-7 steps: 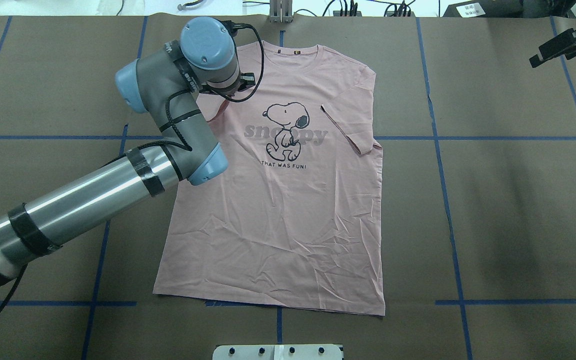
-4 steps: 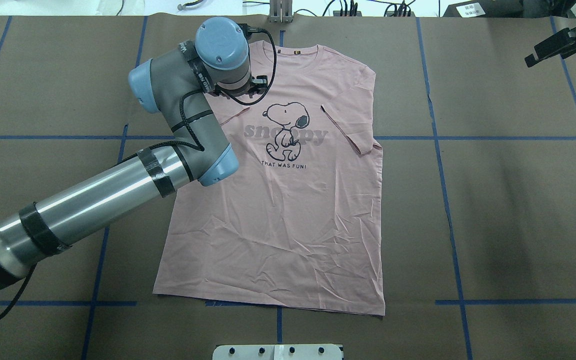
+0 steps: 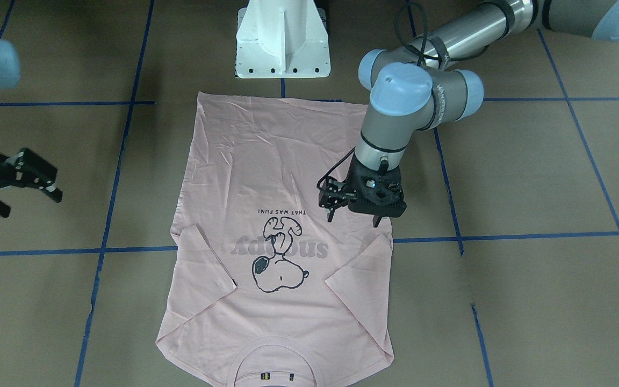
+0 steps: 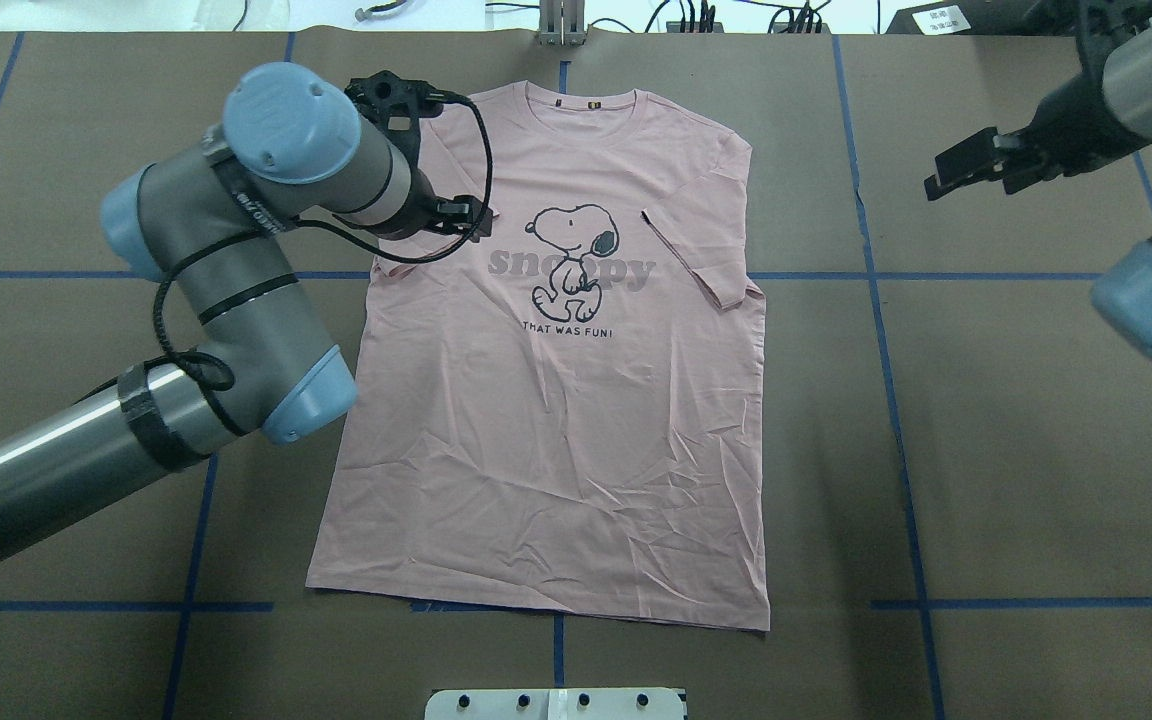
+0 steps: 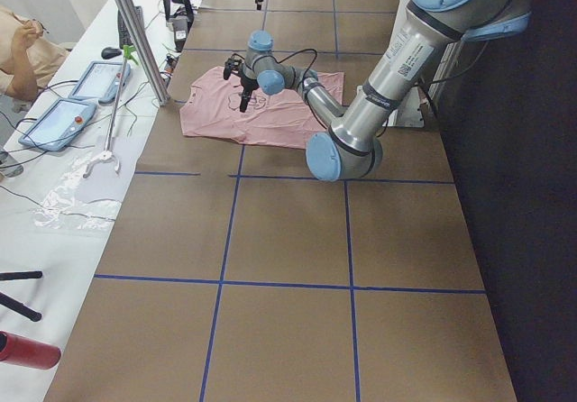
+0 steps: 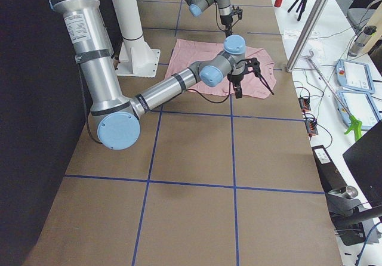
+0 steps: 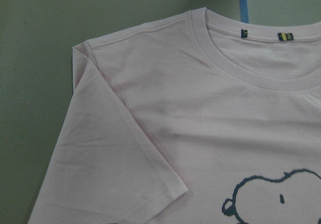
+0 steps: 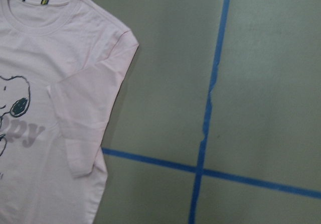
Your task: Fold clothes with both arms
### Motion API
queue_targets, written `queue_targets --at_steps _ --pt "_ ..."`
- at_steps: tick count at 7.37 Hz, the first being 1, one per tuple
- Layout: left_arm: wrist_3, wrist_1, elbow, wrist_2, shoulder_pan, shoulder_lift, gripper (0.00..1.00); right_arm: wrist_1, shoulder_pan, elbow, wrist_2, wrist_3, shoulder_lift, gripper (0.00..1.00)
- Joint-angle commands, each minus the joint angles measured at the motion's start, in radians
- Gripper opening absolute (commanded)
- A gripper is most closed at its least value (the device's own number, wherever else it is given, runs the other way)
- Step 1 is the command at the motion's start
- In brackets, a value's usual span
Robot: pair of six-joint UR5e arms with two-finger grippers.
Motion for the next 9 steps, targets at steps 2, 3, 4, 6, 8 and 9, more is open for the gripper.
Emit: queue_targets --at_steps 2,3,4,6,8,9 --pt "-0.023 -0.006 -0.302 -0.012 0.074 0.235 1.00 -0.002 -0.469 0.325 -0.376 0.520 -0.172 1.00" --pt "-0.087 -0.014 -0.362 -0.006 0.117 0.291 1.00 -0.002 -0.620 0.359 -0.504 0.652 -0.192 1.00" --pt "-0.129 -0.014 -0.418 0.035 0.181 0.350 1.00 -0.003 -0.768 0.379 -0.646 0.773 -0.209 1.00" --pt "-0.242 -0.122 -0.454 0.137 0.298 0.504 0.90 -0.009 -0.931 0.405 -0.769 0.888 -0.245 0.98" --pt "-0.280 -0.256 -0.447 0.163 0.338 0.646 0.72 -0.040 -0.948 0.406 -0.774 0.911 -0.250 0.96" --pt "-0.289 -0.256 -0.445 0.172 0.368 0.663 0.72 -0.049 -0.960 0.406 -0.787 0.927 -0.249 0.96"
